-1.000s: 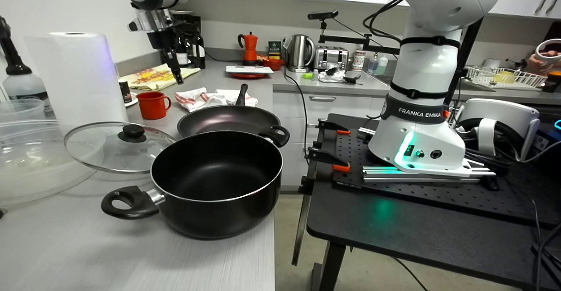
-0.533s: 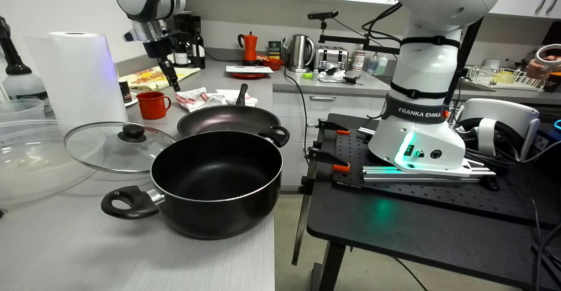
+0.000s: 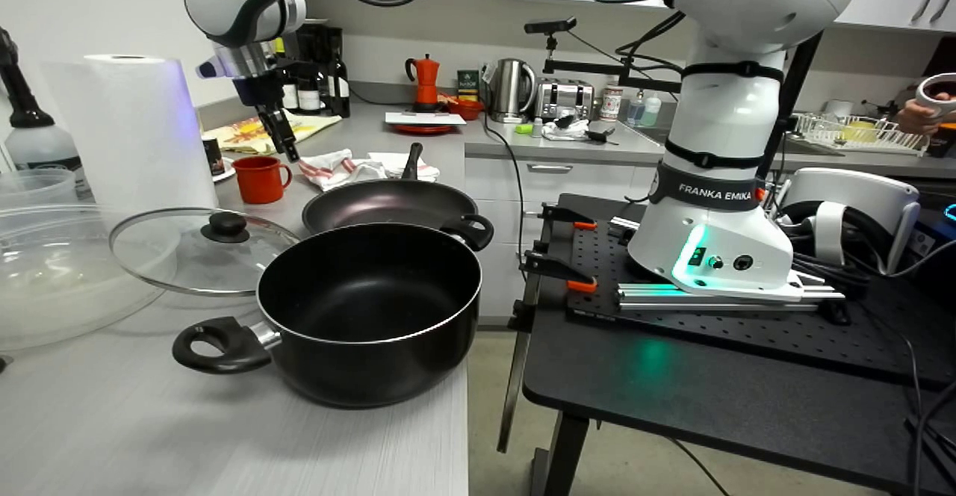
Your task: Move the cup to the left
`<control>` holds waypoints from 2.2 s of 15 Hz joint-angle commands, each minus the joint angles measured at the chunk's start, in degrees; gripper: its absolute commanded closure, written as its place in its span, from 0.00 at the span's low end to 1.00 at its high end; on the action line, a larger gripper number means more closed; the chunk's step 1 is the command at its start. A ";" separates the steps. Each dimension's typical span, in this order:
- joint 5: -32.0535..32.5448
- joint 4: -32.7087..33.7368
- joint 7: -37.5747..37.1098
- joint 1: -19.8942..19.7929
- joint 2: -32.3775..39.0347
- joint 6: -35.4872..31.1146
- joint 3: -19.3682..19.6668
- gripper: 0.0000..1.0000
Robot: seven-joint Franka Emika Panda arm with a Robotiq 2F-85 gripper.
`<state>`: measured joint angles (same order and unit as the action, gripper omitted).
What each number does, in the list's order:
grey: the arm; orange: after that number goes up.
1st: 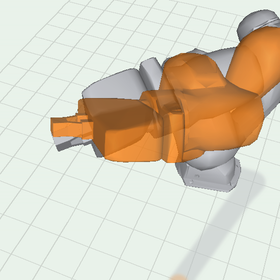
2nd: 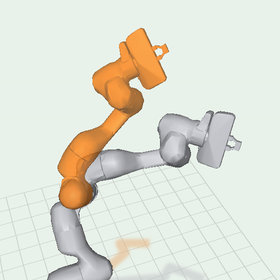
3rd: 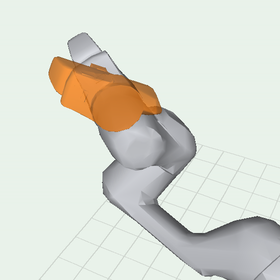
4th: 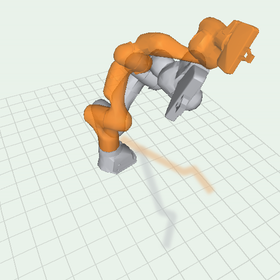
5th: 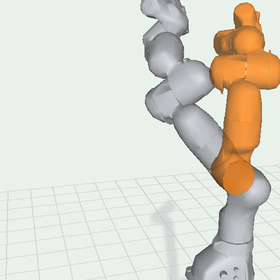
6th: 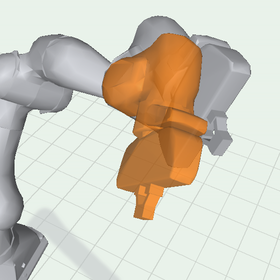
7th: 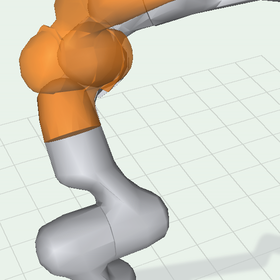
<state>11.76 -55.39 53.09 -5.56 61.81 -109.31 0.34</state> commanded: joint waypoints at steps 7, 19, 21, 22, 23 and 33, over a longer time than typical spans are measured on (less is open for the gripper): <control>0.08 10.58 5.49 0.86 6.54 5.25 -0.22 0.00; -0.08 15.27 8.60 1.13 9.72 7.25 0.08 0.00; 0.05 15.50 9.14 1.35 9.86 7.40 0.12 0.00; 0.07 15.68 9.38 1.44 10.03 7.48 0.14 0.00; 0.10 15.98 9.53 1.58 10.27 7.66 0.17 0.00; 0.16 16.18 10.57 2.09 10.63 7.99 0.01 0.47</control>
<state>11.71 -42.51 62.26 -3.66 70.93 -103.29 0.33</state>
